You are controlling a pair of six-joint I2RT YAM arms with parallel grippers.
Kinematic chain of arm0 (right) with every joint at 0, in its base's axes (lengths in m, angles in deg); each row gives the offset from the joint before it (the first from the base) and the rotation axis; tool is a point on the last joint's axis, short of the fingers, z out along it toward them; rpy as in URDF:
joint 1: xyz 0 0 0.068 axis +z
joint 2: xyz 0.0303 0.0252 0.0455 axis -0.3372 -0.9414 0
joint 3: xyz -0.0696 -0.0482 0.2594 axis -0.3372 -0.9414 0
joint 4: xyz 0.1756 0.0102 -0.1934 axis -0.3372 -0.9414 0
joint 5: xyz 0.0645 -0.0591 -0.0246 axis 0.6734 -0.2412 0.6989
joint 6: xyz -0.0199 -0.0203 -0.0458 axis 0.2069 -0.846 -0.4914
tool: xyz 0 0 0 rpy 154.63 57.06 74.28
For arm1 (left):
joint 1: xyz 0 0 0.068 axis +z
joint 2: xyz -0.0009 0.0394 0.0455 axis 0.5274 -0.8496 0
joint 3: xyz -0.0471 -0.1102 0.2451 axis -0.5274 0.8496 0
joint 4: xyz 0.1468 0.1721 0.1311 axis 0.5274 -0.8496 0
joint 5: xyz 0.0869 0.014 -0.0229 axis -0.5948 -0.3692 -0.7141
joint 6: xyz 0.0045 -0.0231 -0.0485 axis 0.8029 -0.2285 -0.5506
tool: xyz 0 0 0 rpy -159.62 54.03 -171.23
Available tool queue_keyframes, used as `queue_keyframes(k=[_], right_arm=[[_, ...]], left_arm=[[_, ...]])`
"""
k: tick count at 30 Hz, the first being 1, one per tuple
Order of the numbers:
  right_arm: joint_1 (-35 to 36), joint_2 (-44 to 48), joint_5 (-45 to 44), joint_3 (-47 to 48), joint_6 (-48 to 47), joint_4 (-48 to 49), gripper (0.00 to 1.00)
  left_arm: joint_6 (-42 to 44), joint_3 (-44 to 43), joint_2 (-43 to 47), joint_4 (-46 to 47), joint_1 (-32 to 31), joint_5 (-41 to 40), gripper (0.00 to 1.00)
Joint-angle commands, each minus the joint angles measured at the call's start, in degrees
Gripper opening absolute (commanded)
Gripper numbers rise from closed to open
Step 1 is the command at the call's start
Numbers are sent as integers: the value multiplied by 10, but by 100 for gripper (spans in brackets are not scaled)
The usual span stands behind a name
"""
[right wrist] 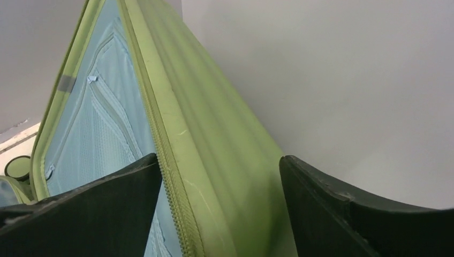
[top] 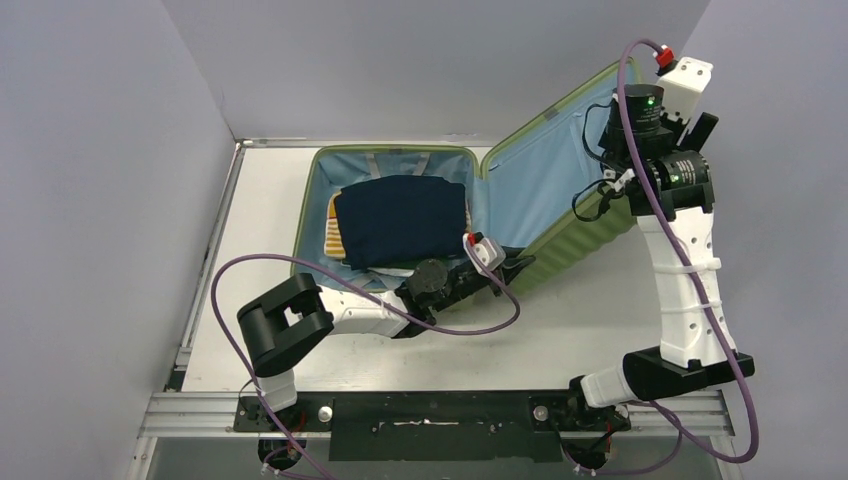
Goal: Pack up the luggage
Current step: Close the luggage at the center of the board.
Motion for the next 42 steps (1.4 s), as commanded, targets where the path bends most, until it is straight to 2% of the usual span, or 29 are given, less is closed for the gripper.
queue_keyframes(k=[1,5,6,7,8,21,22,23,25,28,33,36,38,42], right_arm=[[-16,13,51,-13,14,-18,72],[-19,9,71,-12,9,-16,36],[-19,8,76,-11,7,-15,24],[-19,7,79,-9,6,-15,7],[-19,6,80,-6,8,-14,0],[55,0,34,57,-32,13,0],[62,1,30,62,-36,19,0],[67,2,28,66,-41,24,0],[75,4,27,71,-47,30,0],[89,6,25,69,-57,38,0],[110,13,27,58,-74,60,0],[121,18,37,65,-90,84,0],[129,14,44,85,-99,92,0],[157,3,67,121,-121,114,0]], left_arm=[[39,3,52,144,24,-142,0],[40,6,51,148,24,-141,0],[39,7,51,149,24,-142,0],[37,7,49,149,24,-143,0],[34,5,47,149,24,-142,0],[-24,-38,45,67,24,-84,0],[-31,-40,45,64,24,-82,6],[-38,-41,45,63,24,-79,21],[-48,-39,46,61,24,-75,44],[-61,-32,57,51,24,-78,65],[-73,-6,106,17,24,-114,80],[-86,6,156,-21,27,-162,88],[-95,6,191,-56,30,-184,97],[-109,7,265,-143,39,-241,97]])
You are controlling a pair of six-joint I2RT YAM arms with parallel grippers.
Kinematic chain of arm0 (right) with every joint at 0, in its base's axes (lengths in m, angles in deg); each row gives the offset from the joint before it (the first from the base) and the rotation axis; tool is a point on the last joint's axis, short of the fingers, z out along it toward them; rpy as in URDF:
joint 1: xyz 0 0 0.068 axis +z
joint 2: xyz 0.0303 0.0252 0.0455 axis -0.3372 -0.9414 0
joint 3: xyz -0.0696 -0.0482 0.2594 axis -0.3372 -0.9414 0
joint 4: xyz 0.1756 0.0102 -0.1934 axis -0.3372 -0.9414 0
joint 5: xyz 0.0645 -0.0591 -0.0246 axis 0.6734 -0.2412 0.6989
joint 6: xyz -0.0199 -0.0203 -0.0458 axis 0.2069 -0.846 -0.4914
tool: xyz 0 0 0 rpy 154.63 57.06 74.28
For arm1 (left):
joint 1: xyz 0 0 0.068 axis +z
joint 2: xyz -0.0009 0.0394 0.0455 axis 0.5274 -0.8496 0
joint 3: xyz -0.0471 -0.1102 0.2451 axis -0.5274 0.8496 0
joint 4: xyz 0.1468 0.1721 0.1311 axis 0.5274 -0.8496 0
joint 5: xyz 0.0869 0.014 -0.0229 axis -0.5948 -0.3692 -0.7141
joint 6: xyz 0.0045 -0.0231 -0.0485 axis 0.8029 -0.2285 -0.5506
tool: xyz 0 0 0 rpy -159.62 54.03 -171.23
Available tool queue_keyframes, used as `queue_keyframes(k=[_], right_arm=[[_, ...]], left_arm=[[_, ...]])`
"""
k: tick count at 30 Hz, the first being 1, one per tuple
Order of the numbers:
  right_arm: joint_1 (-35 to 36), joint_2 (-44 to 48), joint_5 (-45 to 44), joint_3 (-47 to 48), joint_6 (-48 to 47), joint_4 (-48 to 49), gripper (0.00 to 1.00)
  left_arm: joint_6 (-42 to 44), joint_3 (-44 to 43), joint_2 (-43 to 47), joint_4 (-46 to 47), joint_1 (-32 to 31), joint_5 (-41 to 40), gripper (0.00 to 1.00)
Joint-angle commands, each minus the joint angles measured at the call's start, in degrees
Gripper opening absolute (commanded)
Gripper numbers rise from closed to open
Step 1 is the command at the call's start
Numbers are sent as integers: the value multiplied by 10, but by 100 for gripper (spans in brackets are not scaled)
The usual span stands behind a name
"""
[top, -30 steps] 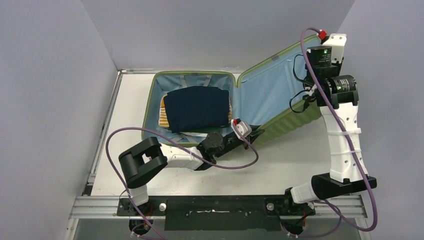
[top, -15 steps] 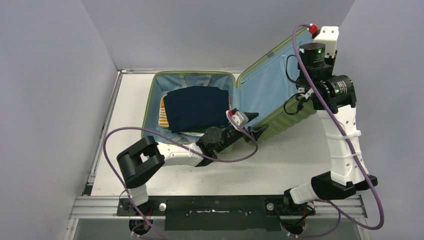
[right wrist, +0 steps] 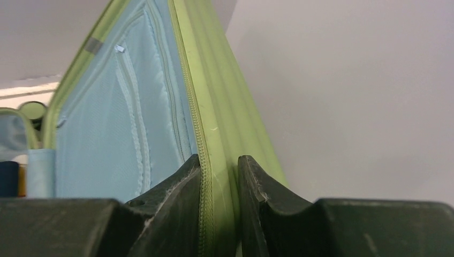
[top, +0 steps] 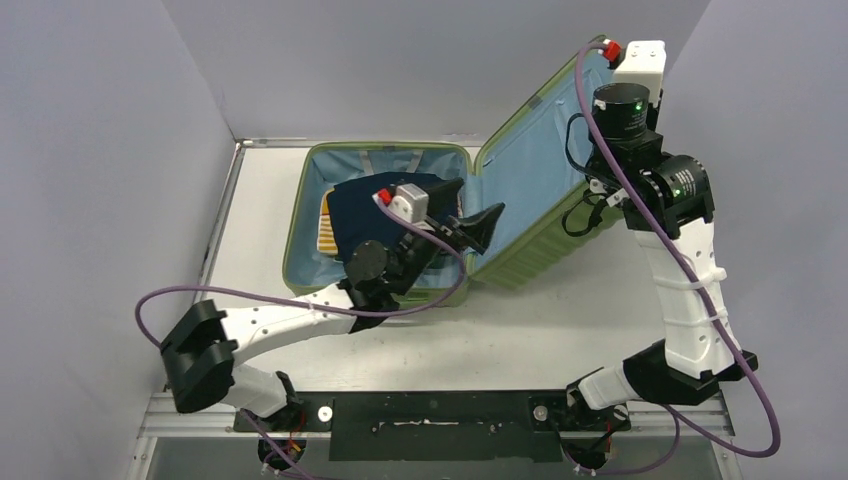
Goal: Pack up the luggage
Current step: Close the luggage at the center of the board.
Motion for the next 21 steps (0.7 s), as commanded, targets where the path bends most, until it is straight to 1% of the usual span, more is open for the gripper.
queue_keyframes(k=[1,3,5,8,11,13,15,19,21], right_arm=[[49,5,82,58,20,151,0],[63,5,117,61,6,172,0],[78,6,159,59,-8,193,0],[114,0,201,56,-31,213,0],[154,5,225,20,-62,252,0],[172,11,234,-3,-78,278,0],[187,10,242,-11,-90,290,0],[211,2,227,-14,-113,296,0],[217,-3,210,-16,-123,292,0]], left_arm=[[-34,-2,96,-108,17,-96,97],[-60,-3,133,-176,36,-123,97],[-101,-5,160,-242,73,-119,97],[-190,-22,178,-309,164,-70,97],[-282,-63,171,-349,240,13,97],[-328,-101,147,-363,272,80,97],[-346,-156,113,-378,289,134,97],[-415,-298,20,-399,296,231,97],[-458,-349,-26,-378,296,267,97]])
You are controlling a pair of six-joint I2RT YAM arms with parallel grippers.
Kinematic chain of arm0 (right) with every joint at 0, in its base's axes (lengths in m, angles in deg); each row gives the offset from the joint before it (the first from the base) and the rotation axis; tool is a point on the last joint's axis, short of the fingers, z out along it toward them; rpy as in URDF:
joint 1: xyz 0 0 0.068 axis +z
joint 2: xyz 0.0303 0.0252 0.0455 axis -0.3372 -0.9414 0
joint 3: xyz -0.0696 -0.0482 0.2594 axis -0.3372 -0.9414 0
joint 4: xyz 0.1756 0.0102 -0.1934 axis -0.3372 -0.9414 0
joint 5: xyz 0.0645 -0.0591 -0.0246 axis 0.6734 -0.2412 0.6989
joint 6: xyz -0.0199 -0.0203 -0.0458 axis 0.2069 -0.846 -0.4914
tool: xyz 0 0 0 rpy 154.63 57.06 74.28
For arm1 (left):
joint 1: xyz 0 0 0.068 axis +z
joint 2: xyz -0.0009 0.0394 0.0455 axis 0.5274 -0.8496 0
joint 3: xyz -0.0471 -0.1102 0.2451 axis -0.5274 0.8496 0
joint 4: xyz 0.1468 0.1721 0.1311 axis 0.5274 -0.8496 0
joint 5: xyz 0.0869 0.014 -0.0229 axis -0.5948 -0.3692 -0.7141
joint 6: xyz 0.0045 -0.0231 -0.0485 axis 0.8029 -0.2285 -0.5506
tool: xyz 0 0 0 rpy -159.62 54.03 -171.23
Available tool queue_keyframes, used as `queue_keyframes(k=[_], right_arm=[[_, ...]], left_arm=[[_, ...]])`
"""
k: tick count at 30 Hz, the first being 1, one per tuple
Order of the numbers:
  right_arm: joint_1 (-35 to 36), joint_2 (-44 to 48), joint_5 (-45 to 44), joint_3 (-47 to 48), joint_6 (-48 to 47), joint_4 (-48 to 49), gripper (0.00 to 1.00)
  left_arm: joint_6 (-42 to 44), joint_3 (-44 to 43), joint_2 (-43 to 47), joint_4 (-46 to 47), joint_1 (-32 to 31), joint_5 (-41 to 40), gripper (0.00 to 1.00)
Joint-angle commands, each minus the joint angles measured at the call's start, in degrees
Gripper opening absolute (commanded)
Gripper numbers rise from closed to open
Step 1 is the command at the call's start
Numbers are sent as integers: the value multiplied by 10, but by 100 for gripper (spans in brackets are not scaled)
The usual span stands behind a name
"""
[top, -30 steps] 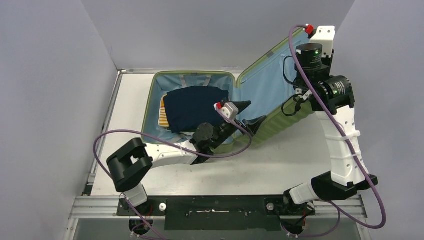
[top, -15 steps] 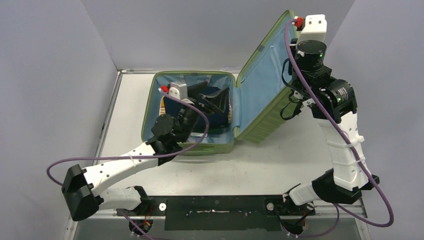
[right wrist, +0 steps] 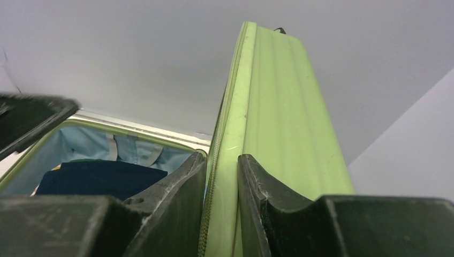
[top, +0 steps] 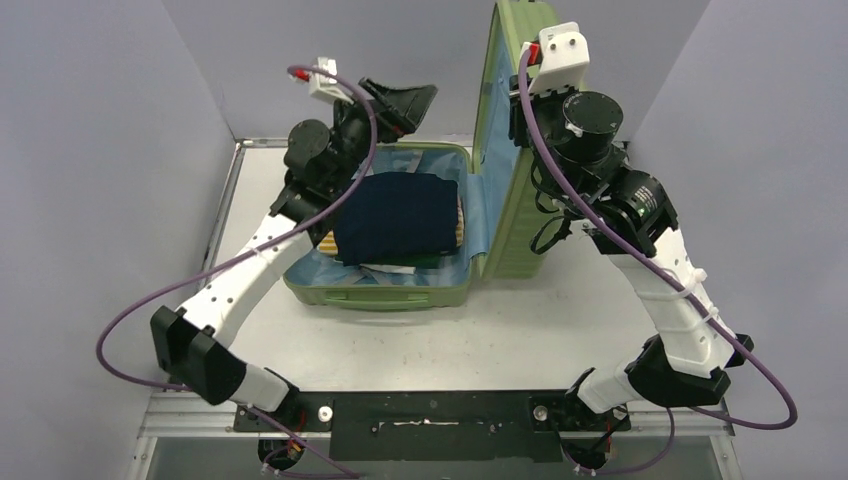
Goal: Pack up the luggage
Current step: Close the luggage at the center of the board.
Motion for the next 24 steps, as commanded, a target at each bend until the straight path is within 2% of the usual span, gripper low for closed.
queue_keyframes(k=[1,4,11,14,17,24], right_arm=[[25,-1,49,-7,-18,45,0],[28,4,46,-19,-30,49,0],[47,13,28,-37,-66,63,0],[52,14,19,-42,-75,67,0],[56,16,15,-52,-82,72,0],[64,14,13,-62,-93,81,0]], left_arm=[[-127,-119,-79,24,3,143,97],[-200,-161,-130,90,5,165,97],[-290,-394,-292,-14,-3,270,97],[-309,-399,-308,-2,-8,257,97],[-326,-444,-347,-6,-15,266,97],[-415,-507,-420,82,-30,265,95]])
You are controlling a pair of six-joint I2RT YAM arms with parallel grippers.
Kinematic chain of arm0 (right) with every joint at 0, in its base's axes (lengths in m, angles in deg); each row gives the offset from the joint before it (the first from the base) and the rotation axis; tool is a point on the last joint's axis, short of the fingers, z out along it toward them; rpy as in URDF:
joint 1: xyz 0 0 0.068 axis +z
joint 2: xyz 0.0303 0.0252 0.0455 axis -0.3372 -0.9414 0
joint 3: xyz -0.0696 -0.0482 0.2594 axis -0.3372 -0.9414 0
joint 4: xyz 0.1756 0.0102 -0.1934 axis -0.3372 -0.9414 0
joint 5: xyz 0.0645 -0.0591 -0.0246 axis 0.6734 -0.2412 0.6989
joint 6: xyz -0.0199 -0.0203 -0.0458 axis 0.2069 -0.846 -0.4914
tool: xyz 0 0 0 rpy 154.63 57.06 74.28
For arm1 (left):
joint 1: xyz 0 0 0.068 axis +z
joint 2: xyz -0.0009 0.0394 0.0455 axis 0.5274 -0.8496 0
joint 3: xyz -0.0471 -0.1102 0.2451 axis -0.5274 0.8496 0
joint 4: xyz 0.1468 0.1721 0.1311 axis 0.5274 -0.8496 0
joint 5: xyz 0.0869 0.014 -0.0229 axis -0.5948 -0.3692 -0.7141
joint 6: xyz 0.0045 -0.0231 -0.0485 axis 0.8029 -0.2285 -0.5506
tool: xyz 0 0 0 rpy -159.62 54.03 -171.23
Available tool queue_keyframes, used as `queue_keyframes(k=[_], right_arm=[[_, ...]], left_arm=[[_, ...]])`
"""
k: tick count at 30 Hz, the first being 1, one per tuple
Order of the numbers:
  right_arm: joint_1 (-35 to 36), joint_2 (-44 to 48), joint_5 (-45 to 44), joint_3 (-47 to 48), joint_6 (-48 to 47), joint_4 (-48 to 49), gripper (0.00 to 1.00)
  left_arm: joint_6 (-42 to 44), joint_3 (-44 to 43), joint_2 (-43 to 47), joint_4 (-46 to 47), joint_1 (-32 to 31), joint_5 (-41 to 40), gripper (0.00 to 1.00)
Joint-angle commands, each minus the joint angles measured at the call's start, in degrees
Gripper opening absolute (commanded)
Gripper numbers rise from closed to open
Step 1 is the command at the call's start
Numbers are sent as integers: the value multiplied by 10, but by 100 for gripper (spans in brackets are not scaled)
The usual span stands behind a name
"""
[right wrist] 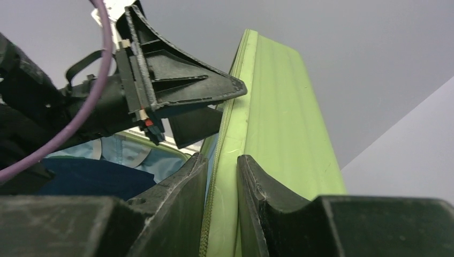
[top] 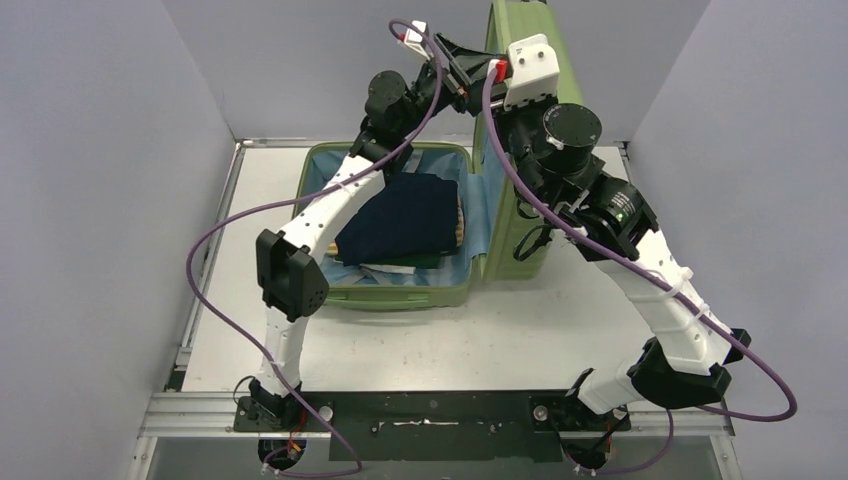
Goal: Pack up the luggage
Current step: Close the luggage at the center of the board.
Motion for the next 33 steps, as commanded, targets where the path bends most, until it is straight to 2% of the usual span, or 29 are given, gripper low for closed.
queue_keyframes(k=[1,6,10,23,29,33], right_arm=[[20,7,46,-10,-11,10,0],[27,7,44,-9,-17,10,0],[31,8,43,-11,-18,10,0],[38,6,48,-13,-14,7,0],[47,3,47,-11,-12,6,0],[52,3,50,-10,-3,9,0]], left_arm=[[-71,-78,-42,76,-9,9,94],[-106,-158,-96,83,-15,0,82],[-134,-162,-109,118,-15,-10,63],[-135,-141,-87,162,-11,-4,0],[-128,-76,-43,193,-7,-7,0],[-111,30,28,210,8,-29,0]])
